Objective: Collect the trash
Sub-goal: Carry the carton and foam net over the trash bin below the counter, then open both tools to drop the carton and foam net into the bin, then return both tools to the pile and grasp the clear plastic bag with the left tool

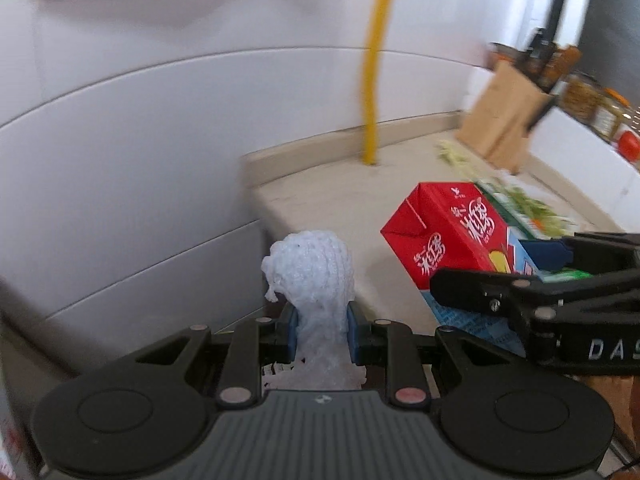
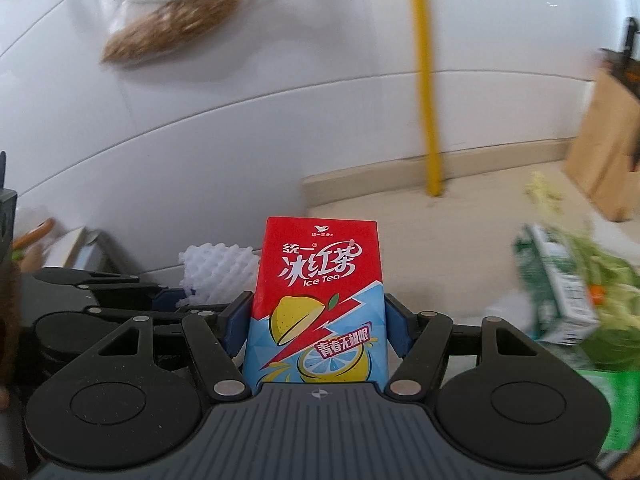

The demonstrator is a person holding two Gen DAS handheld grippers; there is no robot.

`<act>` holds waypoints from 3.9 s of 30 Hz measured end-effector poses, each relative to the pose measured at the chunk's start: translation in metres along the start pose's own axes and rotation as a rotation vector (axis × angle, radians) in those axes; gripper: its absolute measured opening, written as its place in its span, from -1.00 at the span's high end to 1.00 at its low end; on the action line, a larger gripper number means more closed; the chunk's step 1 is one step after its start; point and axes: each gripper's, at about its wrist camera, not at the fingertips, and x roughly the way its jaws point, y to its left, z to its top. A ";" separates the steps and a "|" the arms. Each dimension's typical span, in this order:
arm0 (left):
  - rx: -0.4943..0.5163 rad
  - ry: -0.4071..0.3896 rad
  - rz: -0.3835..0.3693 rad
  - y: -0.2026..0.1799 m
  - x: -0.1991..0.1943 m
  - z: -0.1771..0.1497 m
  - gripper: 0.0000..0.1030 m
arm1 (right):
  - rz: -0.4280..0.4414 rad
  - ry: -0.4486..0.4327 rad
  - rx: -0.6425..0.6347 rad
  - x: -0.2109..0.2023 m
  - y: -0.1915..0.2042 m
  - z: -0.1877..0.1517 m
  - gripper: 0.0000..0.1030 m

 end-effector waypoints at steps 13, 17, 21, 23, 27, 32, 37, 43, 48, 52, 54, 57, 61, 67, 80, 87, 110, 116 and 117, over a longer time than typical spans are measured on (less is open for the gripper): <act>-0.091 0.088 0.121 0.044 0.017 -0.023 0.60 | 0.047 0.108 -0.030 0.058 0.027 -0.003 -0.41; -0.098 0.112 0.139 0.049 0.029 -0.025 0.60 | 0.043 0.135 -0.023 0.071 0.029 -0.005 -0.41; -0.112 0.140 0.151 0.054 0.041 -0.027 0.60 | 0.038 0.166 -0.021 0.085 0.030 -0.008 -0.41; -0.118 0.155 0.156 0.057 0.046 -0.028 0.60 | 0.039 0.182 -0.020 0.093 0.030 -0.008 -0.41; -0.128 0.181 0.175 0.065 0.054 -0.031 0.60 | 0.051 0.216 -0.018 0.108 0.030 -0.010 -0.41; -0.183 0.230 0.173 0.080 0.069 -0.037 0.60 | 0.063 0.261 0.002 0.132 0.028 -0.012 -0.41; -0.191 0.259 0.191 0.085 0.083 -0.038 0.60 | 0.055 0.304 0.015 0.154 0.026 -0.014 -0.41; -0.277 0.305 0.187 0.103 0.106 -0.038 0.56 | 0.011 0.285 -0.036 0.170 0.037 -0.008 -0.43; -0.333 0.321 0.194 0.116 0.116 -0.036 0.48 | -0.014 0.296 -0.069 0.179 0.047 0.000 -0.43; -0.425 0.331 0.162 0.128 0.121 -0.037 0.43 | -0.011 0.301 -0.055 0.181 0.044 0.004 -0.47; -0.445 0.331 0.161 0.132 0.121 -0.037 0.35 | -0.013 0.294 -0.044 0.183 0.042 0.006 -0.54; -0.450 0.322 0.165 0.133 0.120 -0.036 0.16 | -0.010 0.278 -0.042 0.179 0.041 0.006 -0.56; -0.447 0.315 0.161 0.131 0.124 -0.035 -0.10 | -0.009 0.268 -0.021 0.179 0.037 0.010 -0.58; -0.381 0.311 0.170 0.124 0.128 -0.031 -0.24 | -0.012 0.226 0.002 0.159 0.032 0.017 -0.59; -0.263 0.220 0.124 0.092 0.098 -0.019 -0.24 | -0.049 0.127 0.075 0.087 0.006 0.013 -0.63; -0.178 0.173 0.029 0.051 0.080 0.001 -0.24 | -0.121 0.041 0.117 0.039 -0.014 0.004 -0.64; 0.258 0.084 -0.253 -0.128 0.089 0.037 -0.24 | -0.424 -0.049 0.358 -0.075 -0.125 -0.060 -0.66; 0.326 0.075 -0.281 -0.157 0.095 0.041 -0.25 | -0.409 -0.046 0.407 -0.082 -0.142 -0.070 -0.66; 0.340 0.077 -0.284 -0.162 0.099 0.042 -0.25 | -0.399 -0.044 0.416 -0.083 -0.144 -0.072 -0.66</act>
